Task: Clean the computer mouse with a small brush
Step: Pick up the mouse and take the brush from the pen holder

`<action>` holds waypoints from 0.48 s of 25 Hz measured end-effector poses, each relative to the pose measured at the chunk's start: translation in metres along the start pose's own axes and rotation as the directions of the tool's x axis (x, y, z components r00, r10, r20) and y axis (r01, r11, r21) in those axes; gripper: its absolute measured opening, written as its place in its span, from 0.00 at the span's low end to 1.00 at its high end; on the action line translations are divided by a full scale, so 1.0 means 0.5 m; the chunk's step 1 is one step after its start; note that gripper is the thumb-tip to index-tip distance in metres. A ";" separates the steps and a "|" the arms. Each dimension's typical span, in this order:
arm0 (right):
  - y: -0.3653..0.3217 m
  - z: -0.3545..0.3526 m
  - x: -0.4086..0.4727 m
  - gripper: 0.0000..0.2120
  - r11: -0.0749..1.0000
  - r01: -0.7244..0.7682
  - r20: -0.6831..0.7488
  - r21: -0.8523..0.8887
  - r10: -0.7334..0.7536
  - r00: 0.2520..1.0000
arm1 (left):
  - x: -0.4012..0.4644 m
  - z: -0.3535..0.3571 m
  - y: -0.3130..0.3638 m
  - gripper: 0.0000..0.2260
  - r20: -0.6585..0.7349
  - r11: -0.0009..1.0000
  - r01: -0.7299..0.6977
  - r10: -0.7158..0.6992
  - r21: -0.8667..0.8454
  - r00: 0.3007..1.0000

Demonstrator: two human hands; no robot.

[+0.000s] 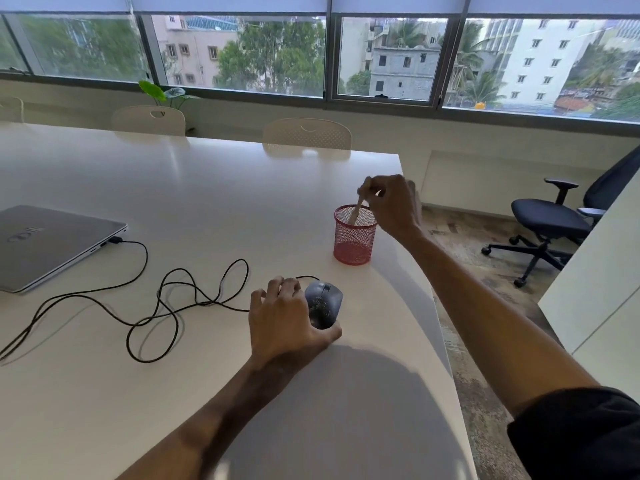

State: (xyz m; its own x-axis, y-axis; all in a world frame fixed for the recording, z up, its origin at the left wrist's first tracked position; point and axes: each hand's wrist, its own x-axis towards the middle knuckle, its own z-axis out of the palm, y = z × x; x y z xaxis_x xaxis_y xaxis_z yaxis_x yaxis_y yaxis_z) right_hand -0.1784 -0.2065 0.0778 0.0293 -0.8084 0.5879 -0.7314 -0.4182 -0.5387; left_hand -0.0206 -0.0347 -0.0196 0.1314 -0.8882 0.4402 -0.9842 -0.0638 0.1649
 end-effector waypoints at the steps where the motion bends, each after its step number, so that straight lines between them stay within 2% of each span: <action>1: -0.013 -0.020 -0.010 0.05 1.000 0.026 -0.069 0.017 -0.025 0.997 | -0.006 -0.006 -0.005 0.34 -0.024 1.000 0.000 -0.001 -0.018 1.000; 4: -0.047 -0.085 -0.053 0.05 0.979 0.114 -0.203 0.167 -0.079 0.976 | -0.035 -0.033 -0.021 0.34 -0.073 0.999 0.000 -0.003 -0.046 0.997; 7: -0.093 -0.145 -0.133 0.06 0.873 0.124 -0.180 0.471 -0.043 0.983 | -0.079 -0.071 -0.046 0.33 -0.089 0.996 -0.019 0.011 -0.083 0.996; 8: -0.110 -0.161 -0.166 0.06 0.843 0.126 -0.166 0.523 -0.044 0.985 | -0.096 -0.085 -0.056 0.32 -0.091 0.994 -0.022 0.012 -0.105 0.996; 12: -0.179 -0.195 -0.310 0.08 0.857 0.117 -0.141 0.502 -0.052 0.989 | -0.168 -0.149 -0.098 0.33 -0.075 0.983 -0.041 0.027 -0.178 0.997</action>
State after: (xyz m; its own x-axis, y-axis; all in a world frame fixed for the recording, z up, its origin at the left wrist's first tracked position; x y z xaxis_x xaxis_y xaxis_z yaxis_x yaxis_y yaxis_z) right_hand -0.1839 -0.0032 0.0939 -0.0287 -0.7190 0.6944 -0.2808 -0.6610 -0.6959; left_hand 0.0254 0.0769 0.0011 0.1128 -0.8528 0.5098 -0.9519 0.0542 0.3014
